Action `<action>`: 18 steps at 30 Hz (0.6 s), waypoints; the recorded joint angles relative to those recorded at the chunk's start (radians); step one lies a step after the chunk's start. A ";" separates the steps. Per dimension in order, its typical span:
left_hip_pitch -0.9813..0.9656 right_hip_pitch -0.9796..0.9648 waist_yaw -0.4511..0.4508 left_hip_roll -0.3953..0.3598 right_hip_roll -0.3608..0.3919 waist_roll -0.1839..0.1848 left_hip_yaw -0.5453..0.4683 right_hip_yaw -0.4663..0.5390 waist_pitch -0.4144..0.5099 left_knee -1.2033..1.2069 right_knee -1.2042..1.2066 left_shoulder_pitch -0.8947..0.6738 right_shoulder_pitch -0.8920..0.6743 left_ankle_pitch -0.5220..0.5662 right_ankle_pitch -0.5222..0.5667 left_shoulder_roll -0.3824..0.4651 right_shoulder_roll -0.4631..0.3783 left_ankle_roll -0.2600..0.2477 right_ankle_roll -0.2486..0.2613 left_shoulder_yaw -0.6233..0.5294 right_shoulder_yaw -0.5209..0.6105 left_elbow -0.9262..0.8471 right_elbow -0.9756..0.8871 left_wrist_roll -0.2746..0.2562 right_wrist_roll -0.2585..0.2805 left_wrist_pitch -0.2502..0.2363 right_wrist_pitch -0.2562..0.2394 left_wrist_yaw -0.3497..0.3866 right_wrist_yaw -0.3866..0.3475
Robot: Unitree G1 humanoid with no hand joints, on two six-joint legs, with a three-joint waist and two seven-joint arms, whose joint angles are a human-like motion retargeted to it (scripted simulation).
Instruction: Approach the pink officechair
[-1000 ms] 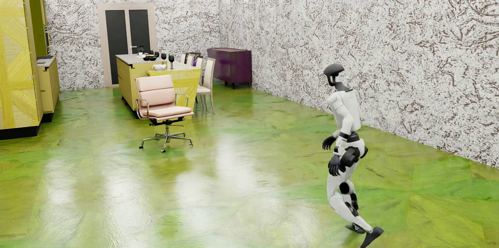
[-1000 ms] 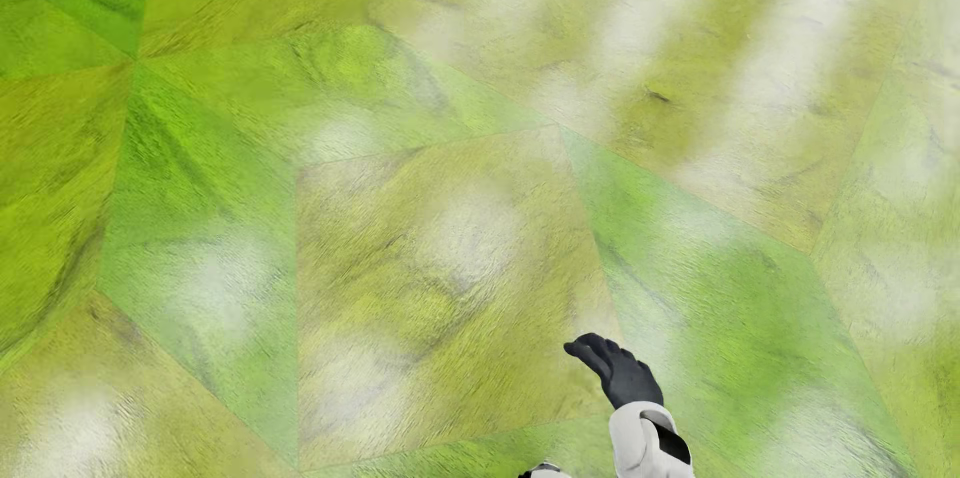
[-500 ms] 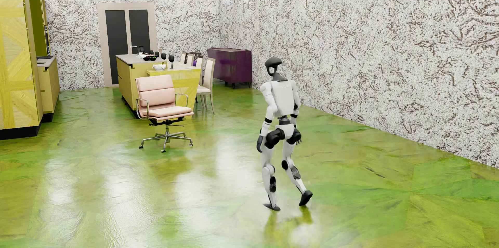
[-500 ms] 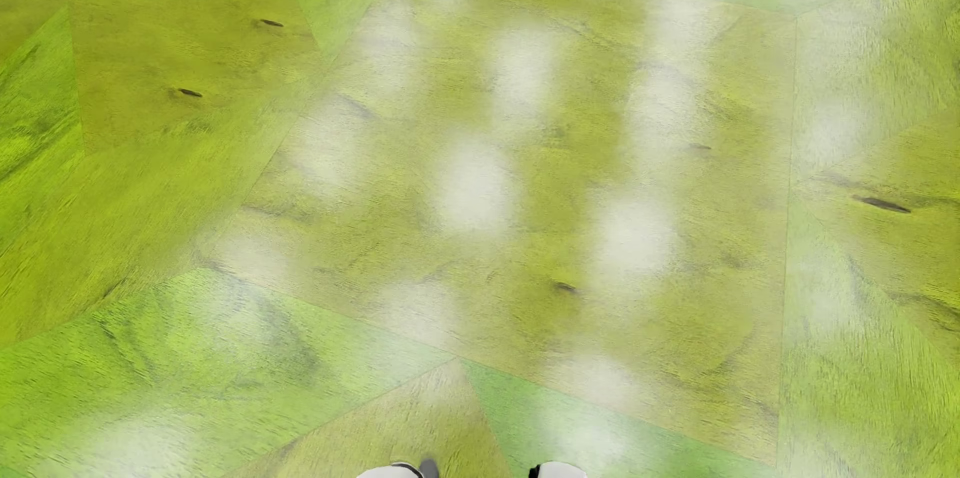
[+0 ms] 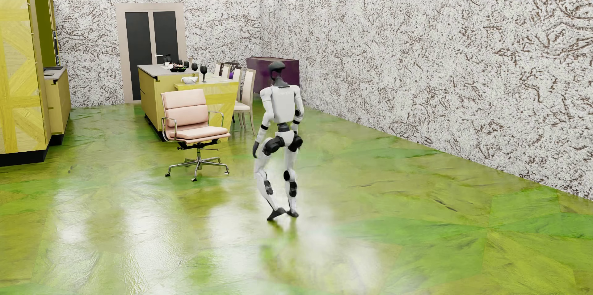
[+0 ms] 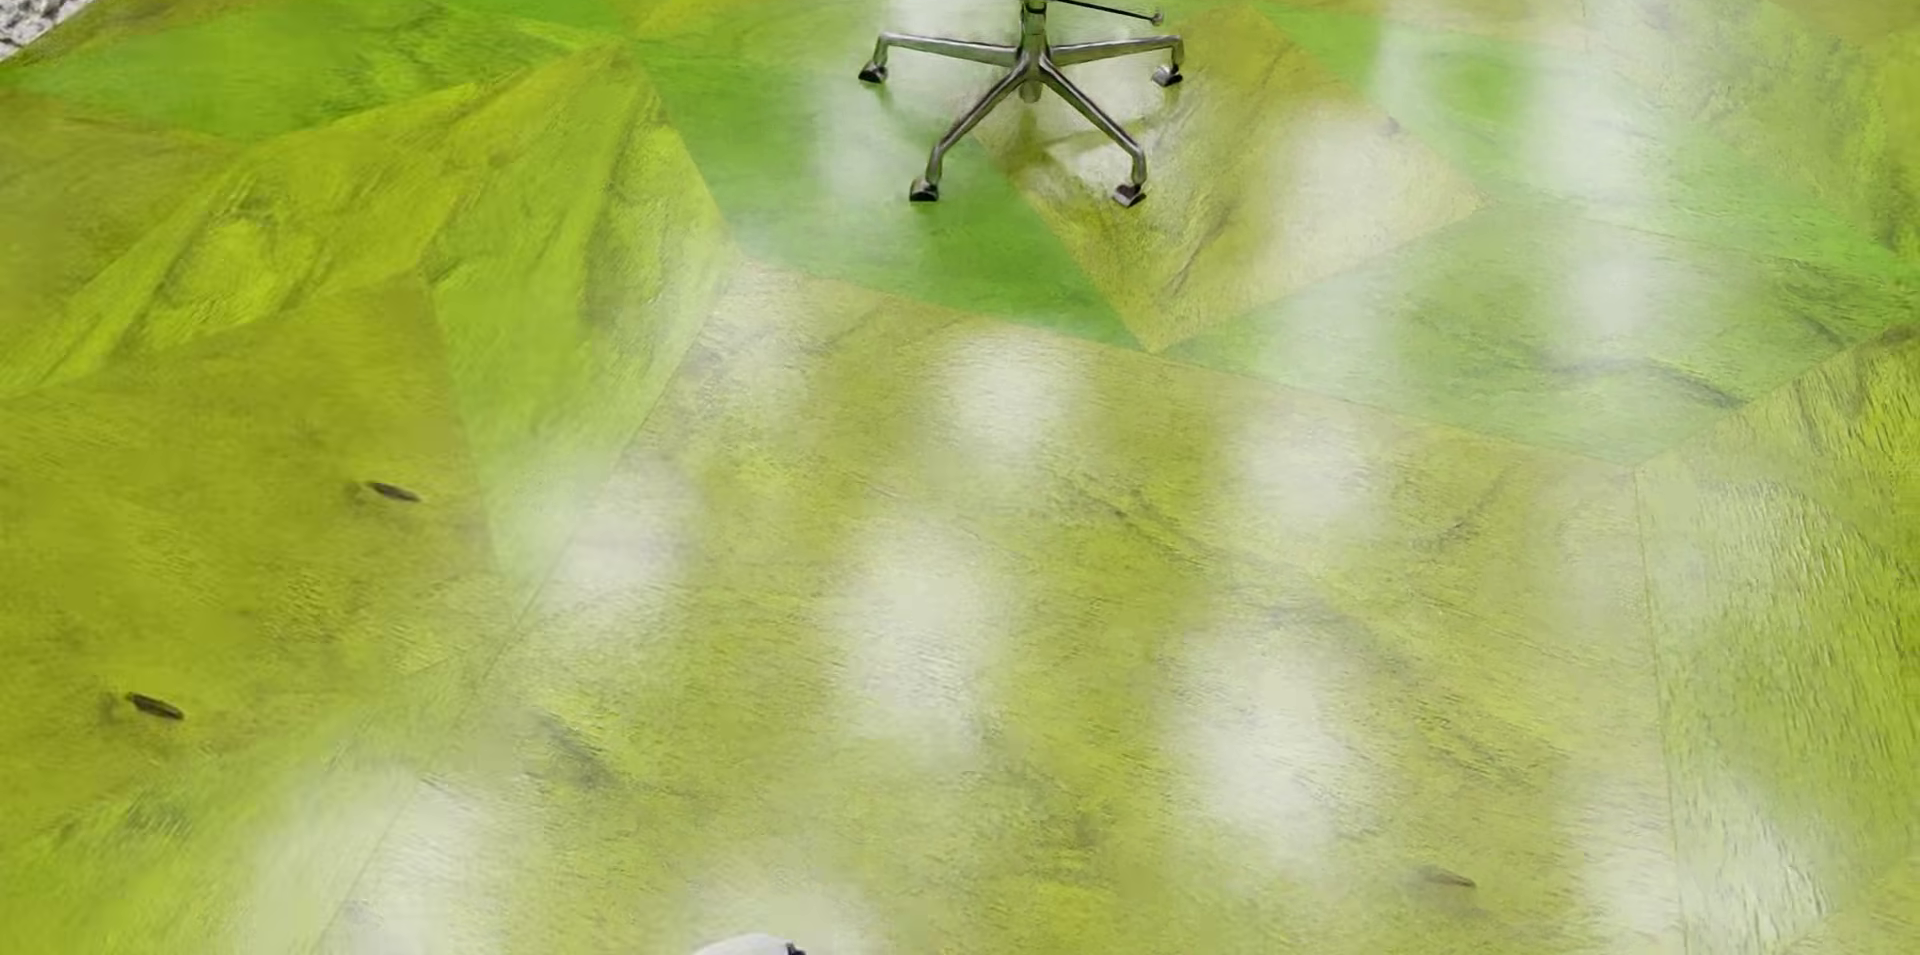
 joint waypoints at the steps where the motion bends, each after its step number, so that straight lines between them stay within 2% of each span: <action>1: -0.055 0.078 0.023 -0.016 0.024 -0.004 0.026 0.037 -0.009 -0.160 -0.019 0.053 -0.085 -0.015 -0.048 0.005 -0.014 -0.021 0.000 0.000 0.068 0.035 -0.023 0.025 -0.037 0.008 -0.028 -0.089 -0.017; 2: -0.096 0.144 0.045 -0.036 0.037 -0.008 0.030 0.077 -0.018 -0.361 -0.015 0.112 -0.165 -0.002 -0.108 0.008 -0.022 -0.019 0.001 0.009 0.120 0.041 -0.066 0.044 -0.055 -0.002 -0.060 -0.166 -0.033; 3: -0.108 0.213 0.065 -0.070 0.038 -0.012 -0.008 0.134 -0.026 -0.614 -0.015 0.175 -0.233 0.023 -0.172 -0.005 -0.027 -0.058 0.007 0.037 0.140 0.027 -0.126 0.051 -0.048 -0.015 -0.090 -0.201 -0.056; 4: -0.084 0.291 0.085 -0.094 0.031 -0.015 -0.081 0.191 -0.033 -0.883 -0.017 0.242 -0.270 0.043 -0.231 -0.034 -0.021 -0.090 0.015 0.086 0.124 0.007 -0.197 0.047 -0.010 -0.016 -0.120 -0.182 -0.096; 5: -0.077 0.375 0.099 -0.080 0.023 -0.012 -0.079 0.224 -0.038 -0.987 0.013 0.306 -0.273 -0.018 -0.281 -0.068 -0.009 -0.138 0.024 0.140 0.083 -0.004 -0.273 0.034 0.053 -0.009 -0.153 -0.130 -0.154; 6: -0.067 0.425 0.109 -0.061 -0.006 -0.005 -0.005 0.216 -0.040 -0.947 0.095 0.348 -0.251 0.083 -0.260 -0.103 -0.009 -0.147 0.029 0.177 0.037 0.005 -0.346 0.026 0.120 0.004 -0.186 -0.083 -0.212; 7: -0.103 0.422 0.117 -0.075 -0.060 -0.006 0.001 0.201 -0.033 -0.755 0.269 0.365 -0.219 0.270 -0.145 -0.134 -0.028 -0.048 0.077 0.185 -0.006 0.035 -0.412 0.033 0.164 0.020 -0.206 -0.064 -0.256; 8: -0.133 0.361 0.119 -0.086 -0.111 -0.014 0.022 0.193 -0.020 -0.546 0.517 0.359 -0.181 0.172 0.044 -0.144 -0.040 0.013 0.162 0.174 -0.049 0.070 -0.456 0.057 0.182 0.038 -0.205 -0.069 -0.290; 9: -0.124 0.247 0.119 -0.092 -0.166 -0.027 0.039 0.184 -0.006 -0.420 0.772 0.331 -0.148 0.061 0.173 -0.138 -0.027 0.034 0.220 0.157 -0.091 0.091 -0.461 0.089 0.184 0.050 -0.178 -0.089 -0.323; 10: -0.072 0.111 0.110 -0.101 -0.253 -0.042 0.060 0.165 0.005 -0.398 0.945 0.288 -0.132 -0.005 0.149 -0.124 -0.001 0.028 0.192 0.144 -0.112 0.083 -0.416 0.119 0.181 0.049 -0.121 -0.099 -0.350; 11: -0.001 -0.020 0.091 -0.116 -0.315 -0.057 0.077 0.144 0.012 -0.441 1.015 0.243 -0.138 -0.032 0.123 -0.109 0.013 0.024 0.086 0.138 -0.093 0.043 -0.329 0.146 0.169 0.027 -0.046 -0.078 -0.339; 12: 0.070 -0.122 0.068 -0.136 -0.337 -0.069 0.083 0.105 0.014 -0.499 0.994 0.201 -0.147 -0.037 0.096 -0.092 0.002 0.022 0.017 0.135 -0.034 -0.013 -0.225 0.167 0.144 -0.016 0.016 -0.022 -0.266; 13: 0.135 -0.190 0.046 -0.158 -0.327 -0.077 0.073 0.058 0.013 -0.549 0.902 0.161 -0.141 -0.034 0.079 -0.073 -0.029 0.027 -0.024 0.128 0.042 -0.070 -0.128 0.170 0.116 -0.079 0.038 0.045 -0.155; 14: 0.197 -0.241 0.030 -0.180 -0.285 -0.079 0.055 0.044 0.010 -0.586 0.764 0.107 -0.112 -0.053 0.081 -0.057 -0.066 0.032 0.009 0.108 0.100 -0.121 -0.061 0.148 0.097 -0.134 0.031 0.091 -0.049; 15: 0.254 -0.271 0.020 -0.196 -0.253 -0.078 0.038 0.050 0.004 -0.605 0.576 0.070 -0.082 -0.092 0.085 -0.037 -0.097 0.036 0.070 0.083 0.130 -0.169 -0.004 0.104 0.100 -0.196 0.023 0.107 0.027; 16: 0.303 -0.279 0.015 -0.210 -0.234 -0.077 0.023 0.072 -0.003 -0.605 0.356 0.033 -0.036 -0.160 0.105 -0.013 -0.131 0.035 0.096 0.060 0.138 -0.210 0.025 0.051 0.112 -0.252 0.022 0.097 0.067; 17: 0.338 -0.259 0.011 -0.221 -0.238 -0.079 0.002 0.080 -0.011 -0.579 0.119 -0.011 0.016 -0.231 0.146 0.004 -0.147 0.028 0.108 0.037 0.136 -0.253 0.035 0.004 0.122 -0.285 0.034 0.079 0.067; 18: 0.354 -0.243 0.008 -0.224 -0.254 -0.083 -0.029 0.064 -0.014 -0.515 -0.029 -0.050 0.079 -0.299 0.289 0.022 -0.153 0.014 0.072 0.016 0.119 -0.303 0.027 -0.036 0.132 -0.306 0.043 0.069 0.034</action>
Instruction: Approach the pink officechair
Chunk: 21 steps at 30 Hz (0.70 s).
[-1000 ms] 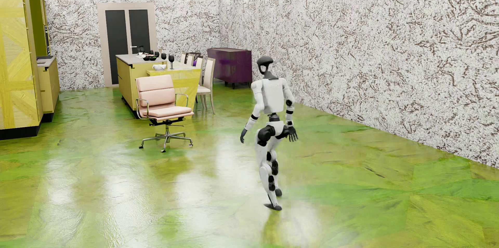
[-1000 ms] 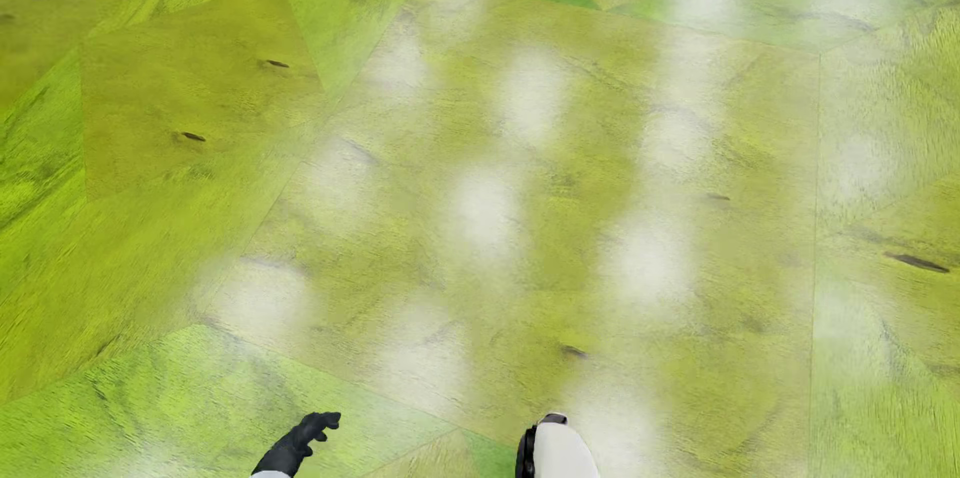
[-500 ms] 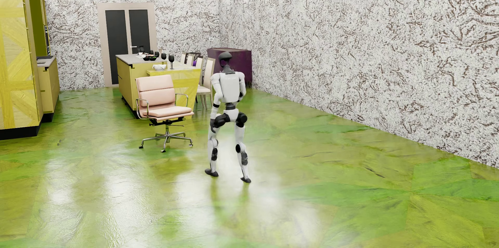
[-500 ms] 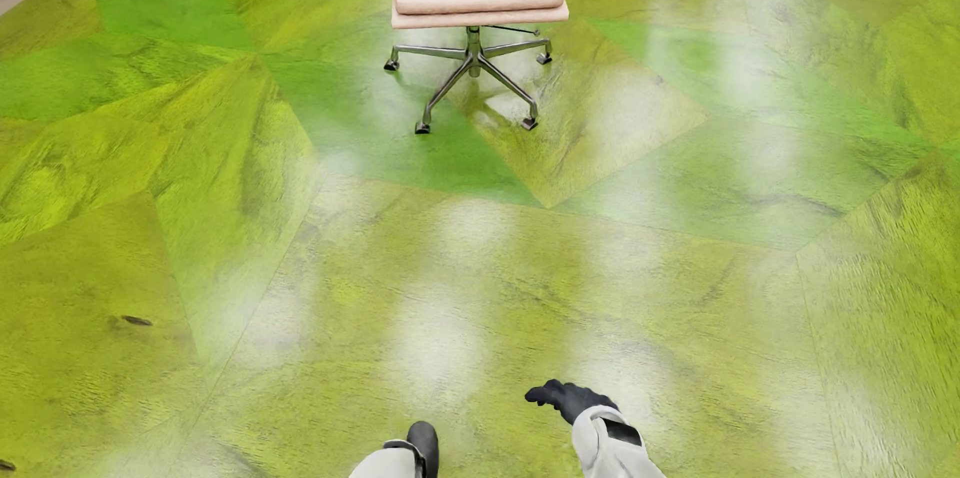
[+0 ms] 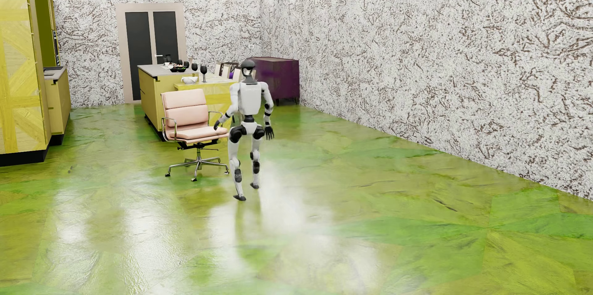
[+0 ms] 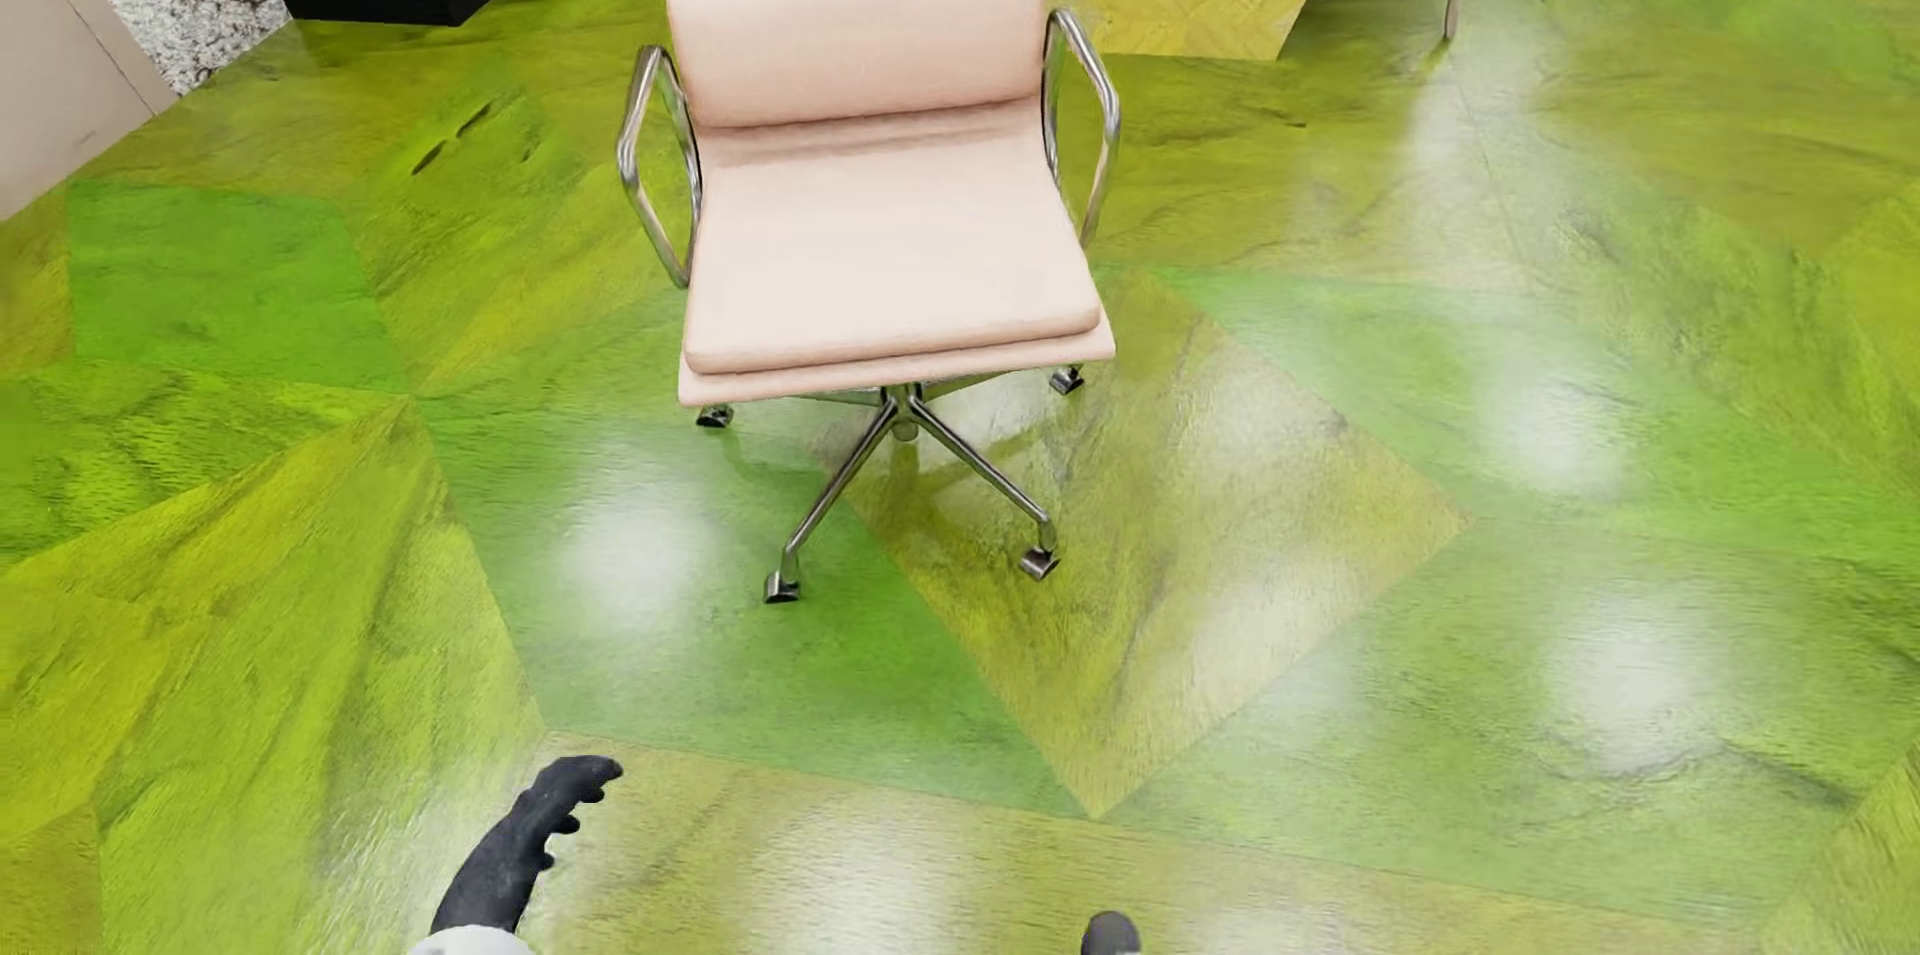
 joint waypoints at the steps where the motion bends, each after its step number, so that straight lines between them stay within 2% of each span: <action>1: -0.015 -0.001 -0.004 0.024 -0.013 0.000 -0.038 -0.044 0.004 0.116 0.041 -0.035 0.064 -0.054 0.052 0.023 0.018 -0.020 -0.009 -0.005 -0.032 -0.051 -0.007 -0.023 0.021 -0.014 0.001 0.003 -0.063; 2: -0.061 0.002 -0.008 0.050 -0.023 0.008 -0.081 -0.093 0.011 0.282 0.146 -0.060 0.104 -0.027 -0.026 0.035 0.055 -0.042 -0.020 -0.001 -0.069 -0.086 0.008 -0.037 0.051 -0.024 0.009 0.032 -0.133; 3: -0.117 0.015 -0.015 0.058 -0.024 0.021 -0.122 -0.115 0.016 0.426 0.213 -0.075 0.105 0.096 -0.084 0.022 0.091 -0.064 -0.013 0.009 -0.092 -0.081 0.045 -0.047 0.078 -0.015 0.035 0.083 -0.171; 4: -0.161 0.052 -0.023 0.080 -0.019 0.034 -0.125 -0.135 0.014 0.510 0.212 -0.087 0.082 0.203 -0.116 -0.012 0.110 -0.155 -0.004 0.025 -0.084 -0.031 0.088 -0.048 0.083 0.021 0.061 0.130 -0.153; 5: -0.188 0.102 -0.029 0.128 -0.006 0.044 -0.104 -0.158 0.009 0.529 0.165 -0.104 0.050 0.196 -0.122 -0.039 0.118 -0.190 0.004 0.030 -0.043 0.050 0.113 -0.032 0.059 0.088 0.072 0.136 -0.090; 6: -0.204 0.156 -0.033 0.176 0.012 0.052 -0.069 -0.176 0.001 0.499 0.097 -0.125 0.017 0.159 -0.115 -0.046 0.115 -0.132 0.009 0.007 0.003 0.142 0.102 0.009 0.023 0.159 0.062 0.080 -0.032; 7: -0.211 0.201 -0.034 0.211 0.028 0.058 -0.033 -0.187 -0.007 0.431 0.038 -0.143 -0.012 0.115 -0.110 -0.033 0.106 -0.076 0.014 -0.040 0.021 0.227 0.063 0.075 0.001 0.199 0.035 -0.024 -0.017; 8: -0.206 0.228 -0.034 0.236 0.039 0.062 0.004 -0.192 -0.014 0.323 0.007 -0.152 -0.036 0.076 -0.116 -0.016 0.100 -0.061 0.019 -0.082 0.009 0.297 0.008 0.139 0.002 0.204 0.006 -0.133 -0.044; 9: -0.199 0.241 -0.033 0.233 0.045 0.066 0.008 -0.189 -0.019 0.183 0.001 -0.152 -0.060 0.084 -0.131 -0.015 0.105 -0.085 0.025 -0.087 -0.026 0.351 -0.046 0.175 0.008 0.204 -0.026 -0.192 -0.094; 10: -0.176 0.246 -0.034 0.235 0.051 0.071 0.025 -0.184 -0.024 0.000 0.004 -0.141 -0.082 0.143 -0.148 -0.032 0.101 -0.118 0.030 -0.056 -0.070 0.379 -0.095 0.173 0.021 0.224 -0.071 -0.179 -0.143; 11: -0.142 0.253 -0.034 0.235 0.053 0.079 0.065 -0.179 -0.028 -0.104 -0.007 -0.125 -0.108 0.212 -0.156 -0.056 0.100 -0.074 0.034 -0.008 -0.112 0.397 -0.144 0.151 0.041 0.245 -0.097 -0.116 -0.188; 12: -0.120 0.258 -0.033 0.240 0.057 0.086 0.078 -0.177 -0.031 -0.128 -0.005 -0.109 -0.126 0.202 -0.163 -0.077 0.110 -0.068 0.039 0.031 -0.169 0.422 -0.187 0.133 0.061 0.264 -0.109 -0.045 -0.232; 13: -0.107 0.264 -0.031 0.241 0.056 0.092 0.083 -0.177 -0.032 -0.136 0.000 -0.097 -0.133 0.197 -0.163 -0.090 0.133 -0.063 0.045 0.048 -0.241 0.455 -0.223 0.129 0.082 0.283 -0.113 -0.016 -0.279; 14: -0.093 0.274 -0.030 0.237 0.052 0.094 0.088 -0.177 -0.034 -0.145 0.000 -0.089 -0.134 0.202 -0.165 -0.091 0.163 -0.061 0.050 0.042 -0.316 0.487 -0.250 0.139 0.104 0.301 -0.114 -0.038 -0.331; 15: -0.075 0.285 -0.028 0.231 0.047 0.094 0.096 -0.173 -0.036 -0.161 -0.006 -0.079 -0.139 0.209 -0.167 -0.083 0.193 -0.060 0.057 0.024 -0.370 0.504 -0.265 0.153 0.118 0.309 -0.116 -0.091 -0.378; 16: -0.051 0.296 -0.027 0.221 0.042 0.092 0.109 -0.164 -0.038 -0.190 -0.018 -0.064 -0.149 0.211 -0.167 -0.069 0.211 -0.057 0.064 0.007 -0.384 0.499 -0.267 0.164 0.118 0.302 -0.116 -0.142 -0.405; 17: -0.021 0.310 -0.026 0.208 0.036 0.089 0.125 -0.155 -0.042 -0.232 -0.037 -0.047 -0.162 0.213 -0.173 -0.055 0.211 -0.053 0.070 -0.004 -0.359 0.477 -0.258 0.167 0.101 0.282 -0.116 -0.162 -0.398; 18: 0.010 0.322 -0.023 0.194 0.029 0.085 0.139 -0.147 -0.045 -0.279 -0.056 -0.028 -0.171 0.215 -0.178 -0.044 0.197 -0.049 0.076 -0.010 -0.307 0.450 -0.244 0.167 0.072 0.259 -0.120 -0.145 -0.359; 19: 0.036 0.331 -0.019 0.179 0.022 0.080 0.151 -0.140 -0.048 -0.320 -0.070 -0.014 -0.176 0.221 -0.184 -0.039 0.180 -0.047 0.081 -0.007 -0.251 0.430 -0.223 0.164 0.043 0.245 -0.128 -0.102 -0.302; 21: 0.056 0.330 -0.010 0.158 0.006 0.071 0.164 -0.128 -0.053 -0.358 -0.072 -0.007 -0.172 0.219 -0.194 -0.053 0.165 -0.047 0.091 0.027 -0.175 0.421 -0.152 0.135 0.020 0.255 -0.120 -0.033 -0.188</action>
